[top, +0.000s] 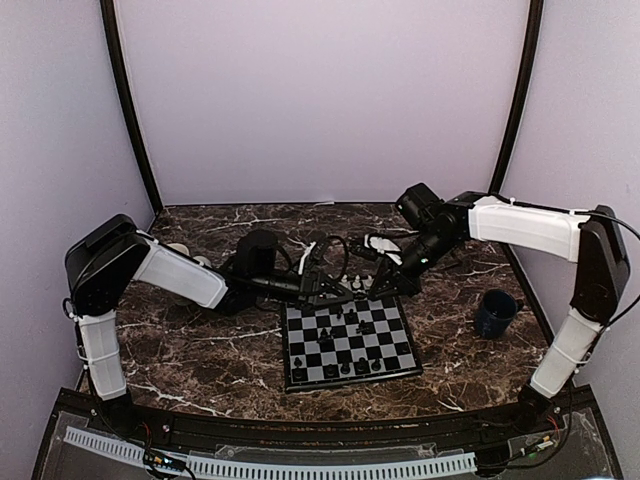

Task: Set up the chess pieces on the board
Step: Pick up the knight from the chess pile.

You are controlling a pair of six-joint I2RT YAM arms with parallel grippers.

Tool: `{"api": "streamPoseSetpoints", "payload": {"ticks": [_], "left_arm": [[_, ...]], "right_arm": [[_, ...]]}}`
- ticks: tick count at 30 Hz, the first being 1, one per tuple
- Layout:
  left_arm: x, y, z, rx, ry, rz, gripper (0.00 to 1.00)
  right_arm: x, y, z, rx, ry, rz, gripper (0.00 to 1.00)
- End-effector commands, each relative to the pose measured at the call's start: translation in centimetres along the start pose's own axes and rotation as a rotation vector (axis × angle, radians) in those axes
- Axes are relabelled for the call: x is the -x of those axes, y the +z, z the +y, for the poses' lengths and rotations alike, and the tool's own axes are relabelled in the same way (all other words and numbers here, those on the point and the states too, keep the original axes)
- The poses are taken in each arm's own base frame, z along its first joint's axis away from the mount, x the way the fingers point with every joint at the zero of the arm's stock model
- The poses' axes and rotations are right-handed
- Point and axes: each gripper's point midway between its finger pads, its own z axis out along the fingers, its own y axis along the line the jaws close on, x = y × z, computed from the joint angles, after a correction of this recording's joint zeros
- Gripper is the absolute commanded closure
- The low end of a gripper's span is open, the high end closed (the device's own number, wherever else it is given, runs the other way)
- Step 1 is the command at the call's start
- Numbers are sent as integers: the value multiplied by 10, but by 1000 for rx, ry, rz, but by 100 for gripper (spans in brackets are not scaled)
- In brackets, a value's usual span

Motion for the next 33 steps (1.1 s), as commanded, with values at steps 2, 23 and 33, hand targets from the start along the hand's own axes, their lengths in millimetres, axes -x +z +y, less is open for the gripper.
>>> {"api": "streamPoseSetpoints", "payload": {"ticks": [2, 23, 33], "left_arm": [[6, 3, -13, -73, 12, 7, 63], [6, 3, -17, -113, 19, 0, 83], [12, -5, -11, -85, 12, -19, 99]], "right_arm": [[11, -3, -4, 1, 1, -32, 93], [7, 6, 2, 10, -22, 0, 92], [-2, 6, 3, -8, -20, 21, 92]]}}
